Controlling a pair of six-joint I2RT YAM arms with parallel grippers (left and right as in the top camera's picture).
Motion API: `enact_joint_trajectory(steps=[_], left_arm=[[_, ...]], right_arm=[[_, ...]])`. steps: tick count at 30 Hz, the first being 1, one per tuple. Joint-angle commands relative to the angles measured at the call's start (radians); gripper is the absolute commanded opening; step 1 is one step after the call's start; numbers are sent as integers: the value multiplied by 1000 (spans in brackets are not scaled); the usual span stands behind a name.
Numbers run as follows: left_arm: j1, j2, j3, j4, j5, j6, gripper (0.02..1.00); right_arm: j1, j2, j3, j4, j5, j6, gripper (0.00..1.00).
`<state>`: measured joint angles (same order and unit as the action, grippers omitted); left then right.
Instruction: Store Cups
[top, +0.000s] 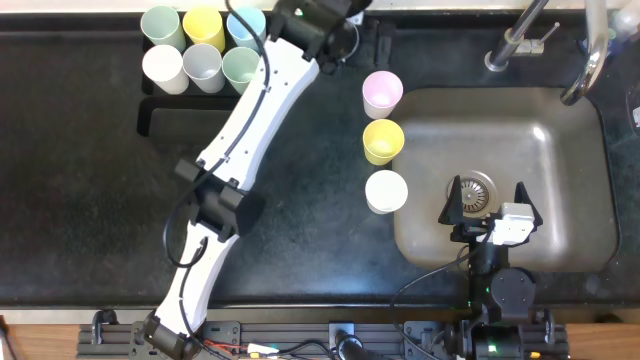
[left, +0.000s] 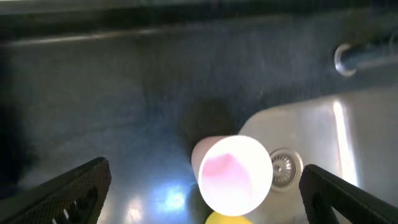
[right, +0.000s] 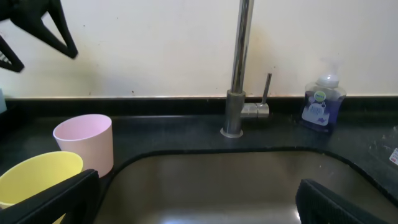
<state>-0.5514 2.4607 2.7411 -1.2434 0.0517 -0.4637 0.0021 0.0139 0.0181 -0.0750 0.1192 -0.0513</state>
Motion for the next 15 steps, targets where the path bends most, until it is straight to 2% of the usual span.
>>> enact_joint_trajectory(steps=[1, 15], left_arm=[[5, 33, 29, -37, -10, -69, 998], [-6, 148, 28, -87, 10, -96, 998]], right_arm=[[-4, -10, -13, 6, 1, 11, 996], [-4, -10, -13, 6, 1, 11, 998]])
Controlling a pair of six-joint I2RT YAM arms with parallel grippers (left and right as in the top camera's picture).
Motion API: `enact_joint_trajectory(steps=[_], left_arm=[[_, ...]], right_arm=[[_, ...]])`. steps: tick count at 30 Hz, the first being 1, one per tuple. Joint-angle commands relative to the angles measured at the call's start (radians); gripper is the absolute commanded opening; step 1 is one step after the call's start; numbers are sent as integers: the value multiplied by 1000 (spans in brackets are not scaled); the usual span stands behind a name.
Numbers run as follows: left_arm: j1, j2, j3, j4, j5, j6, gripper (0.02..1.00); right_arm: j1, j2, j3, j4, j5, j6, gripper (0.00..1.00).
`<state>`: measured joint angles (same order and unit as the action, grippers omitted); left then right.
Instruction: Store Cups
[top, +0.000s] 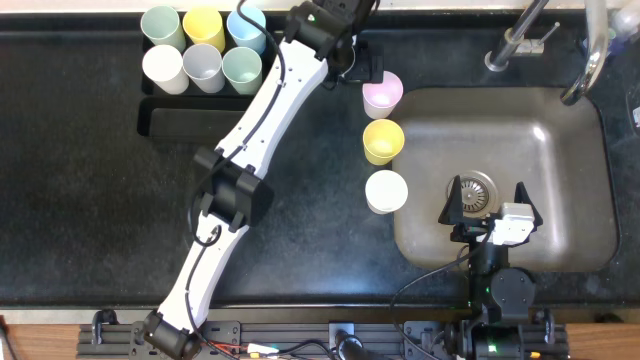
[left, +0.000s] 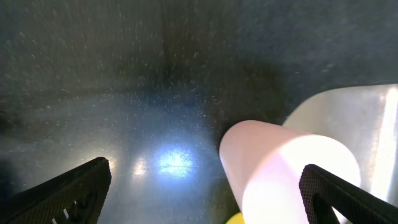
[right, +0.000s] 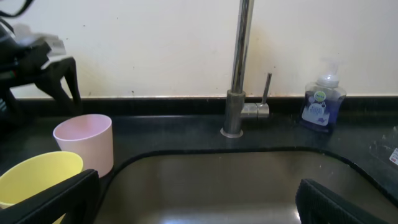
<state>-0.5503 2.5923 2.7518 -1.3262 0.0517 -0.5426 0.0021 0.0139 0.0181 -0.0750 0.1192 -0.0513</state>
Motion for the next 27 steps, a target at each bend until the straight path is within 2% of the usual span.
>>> enact_joint_trajectory(steps=[1, 27], left_arm=[[-8, 17, 17, -5, 10, -17, 998], [-9, 51, 17, -74, 87, -17, 998]], right_arm=[[-4, -10, -13, 6, 1, 11, 998], [-4, -10, -13, 6, 1, 11, 998]])
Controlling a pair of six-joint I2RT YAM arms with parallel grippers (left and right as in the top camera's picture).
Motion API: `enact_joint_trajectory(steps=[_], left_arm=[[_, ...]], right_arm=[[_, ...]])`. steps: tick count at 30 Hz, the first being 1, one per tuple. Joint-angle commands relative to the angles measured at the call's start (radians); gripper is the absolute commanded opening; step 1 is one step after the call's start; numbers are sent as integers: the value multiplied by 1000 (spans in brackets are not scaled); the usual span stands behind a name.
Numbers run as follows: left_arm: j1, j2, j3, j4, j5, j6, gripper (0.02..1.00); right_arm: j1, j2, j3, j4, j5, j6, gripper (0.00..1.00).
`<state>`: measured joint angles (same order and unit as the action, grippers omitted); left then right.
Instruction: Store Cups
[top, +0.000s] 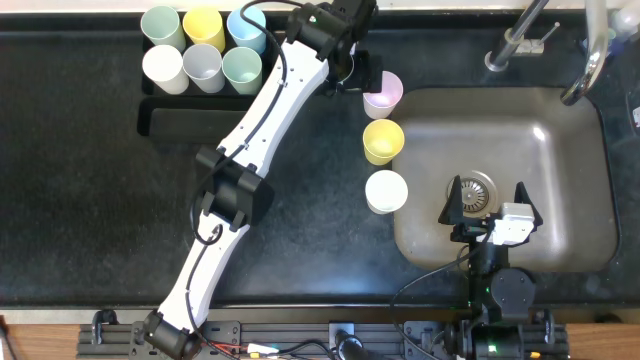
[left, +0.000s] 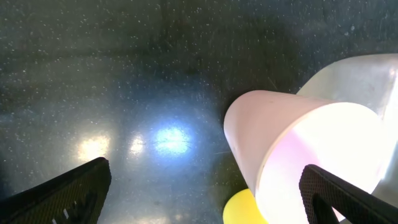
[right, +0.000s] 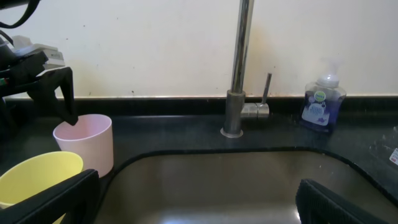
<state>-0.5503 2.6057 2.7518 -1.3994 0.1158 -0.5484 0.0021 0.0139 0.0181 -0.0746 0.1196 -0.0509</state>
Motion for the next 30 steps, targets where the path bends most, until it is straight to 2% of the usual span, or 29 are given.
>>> enact_joint_trajectory(steps=[1, 4, 9, 11, 12, 13, 14, 23, 30], left_arm=[[-9, 41, 17, -1, 23, -11, 998], [-10, 48, 17, 0, 23, -11, 998], [-10, 56, 17, 6, 23, -12, 943], [-10, 59, 17, 6, 19, -37, 652], [-10, 60, 17, 10, 18, -45, 358], [-10, 60, 17, 16, 18, -44, 159], [-10, 60, 17, 24, 18, -44, 117], [3, 1, 19, 91, 10, -57, 40], [80, -229, 13, -69, -143, -152, 38]], right_arm=[[-4, -10, -13, 6, 1, 11, 998], [-4, -10, -13, 6, 0, 10, 998], [-4, -10, -13, 6, 1, 11, 998], [-4, -10, -13, 6, 0, 10, 996], [-4, -10, -13, 6, 0, 11, 996], [-4, -10, -13, 6, 1, 10, 998], [-4, -10, -13, 6, 0, 11, 998], [-4, -10, -13, 6, 1, 11, 996], [-4, -10, -13, 6, 1, 11, 998]])
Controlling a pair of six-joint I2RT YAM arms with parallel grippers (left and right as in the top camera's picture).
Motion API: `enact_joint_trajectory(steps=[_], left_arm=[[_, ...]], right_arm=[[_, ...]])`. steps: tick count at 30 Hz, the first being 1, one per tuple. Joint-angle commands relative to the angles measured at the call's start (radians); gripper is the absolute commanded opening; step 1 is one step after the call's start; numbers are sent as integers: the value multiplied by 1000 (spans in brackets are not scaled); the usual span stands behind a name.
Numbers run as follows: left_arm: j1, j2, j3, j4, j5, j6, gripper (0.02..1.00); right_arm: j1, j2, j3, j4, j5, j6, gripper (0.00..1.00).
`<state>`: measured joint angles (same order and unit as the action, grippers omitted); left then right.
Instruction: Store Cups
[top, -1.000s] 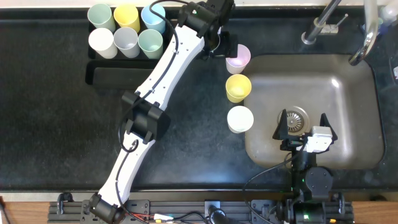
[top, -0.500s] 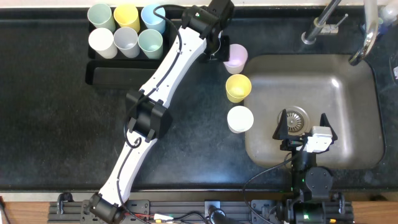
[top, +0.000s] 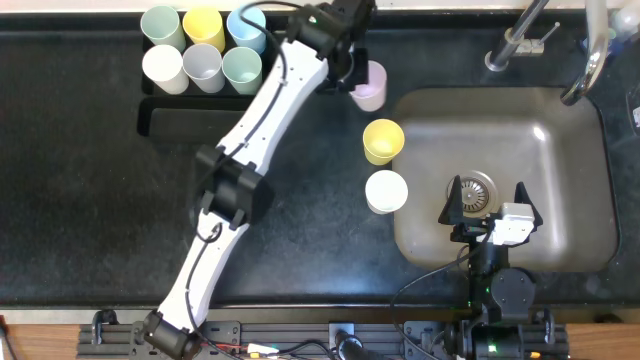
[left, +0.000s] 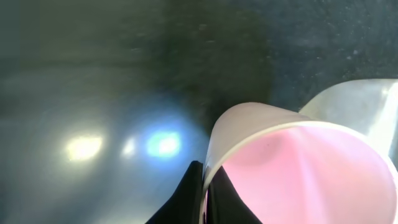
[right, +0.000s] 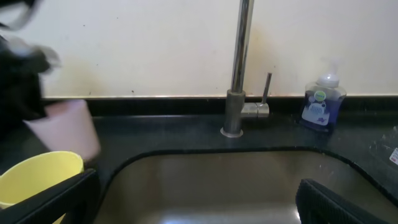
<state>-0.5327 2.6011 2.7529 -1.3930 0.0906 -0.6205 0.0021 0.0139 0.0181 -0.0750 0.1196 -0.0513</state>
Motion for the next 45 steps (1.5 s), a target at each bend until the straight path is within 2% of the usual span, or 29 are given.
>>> enact_joint_trajectory(steps=[1, 6, 8, 10, 13, 16, 20, 26, 45], left_arm=[[83, -267, -2, -109, -139, -102, 38], [185, -539, -290, -138, -320, -246, 60], [226, -662, -488, -80, -384, -306, 36], [274, -777, -695, 20, -399, -336, 36], [358, -906, -961, 172, -368, -380, 36], [441, -954, -1106, 238, -320, -426, 36], [544, -940, -1146, 234, -269, -428, 36], [637, -908, -1146, 233, -253, -428, 36], [662, -743, -1146, 315, -222, -429, 36]], right_arm=[[-4, -10, -13, 6, 1, 11, 998], [-4, -10, -13, 6, 0, 11, 996], [-4, -10, -13, 6, 1, 11, 998], [-4, -10, -13, 6, 1, 11, 998], [-4, -10, -13, 6, 1, 11, 998], [-4, -10, -13, 6, 0, 11, 996], [-4, -10, -13, 6, 1, 11, 998], [-4, -10, -13, 6, 1, 11, 996], [-4, -10, -13, 6, 1, 11, 996]])
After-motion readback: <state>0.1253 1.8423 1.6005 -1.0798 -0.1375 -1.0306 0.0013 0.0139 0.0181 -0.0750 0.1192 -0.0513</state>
